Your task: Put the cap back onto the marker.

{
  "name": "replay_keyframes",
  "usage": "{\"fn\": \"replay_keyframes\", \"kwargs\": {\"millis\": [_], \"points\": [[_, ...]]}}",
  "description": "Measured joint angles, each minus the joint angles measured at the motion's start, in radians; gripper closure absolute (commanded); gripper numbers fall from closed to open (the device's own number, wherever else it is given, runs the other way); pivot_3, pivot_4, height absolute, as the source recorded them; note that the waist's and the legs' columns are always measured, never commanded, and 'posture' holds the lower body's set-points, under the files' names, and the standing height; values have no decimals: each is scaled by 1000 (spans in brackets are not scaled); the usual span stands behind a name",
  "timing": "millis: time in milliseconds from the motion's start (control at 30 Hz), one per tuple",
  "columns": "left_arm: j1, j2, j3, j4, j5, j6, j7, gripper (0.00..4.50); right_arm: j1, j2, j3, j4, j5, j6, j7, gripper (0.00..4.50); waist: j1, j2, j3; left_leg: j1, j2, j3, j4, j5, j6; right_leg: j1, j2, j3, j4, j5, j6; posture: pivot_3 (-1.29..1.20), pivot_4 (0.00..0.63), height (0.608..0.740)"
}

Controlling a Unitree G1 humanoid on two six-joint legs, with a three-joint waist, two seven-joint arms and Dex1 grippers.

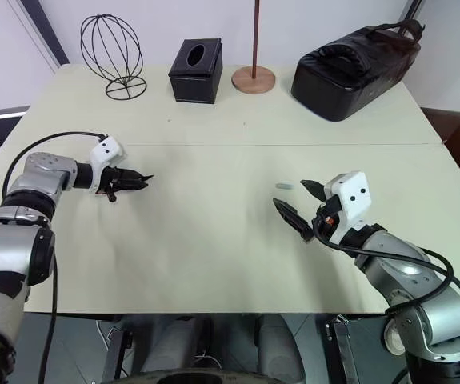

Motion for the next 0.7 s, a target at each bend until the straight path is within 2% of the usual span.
{"fn": "replay_keyframes", "kwargs": {"millis": [67,100,533,700], "points": [[-4,-1,-5,0,6,2,-4,3920,14,5,0,0,0,0,-7,609,-1,0,0,0,0,0,0,0,0,0,0,0,0,0,0,0,150,740],[-5,-2,-5,0,8,4,-5,4387,16,7,0,0,0,0,-10,609,-2,0,0,0,0,0,0,0,0,0,0,0,0,0,0,0,150,740],[-10,18,-20,0,22,18,-17,4454,25,7,-14,-1,0,-16,-20,609,-12,0,0,1,0,0,0,0,0,0,1,0,0,0,0,0,150,740],[8,34,-15,-7,20,-5,-11,2262,14,8,-9,5,-3,-19,-18,609,-15,0,0,1,1,1,0,0,0,0,1,1,0,0,0,0,150,740]]}}
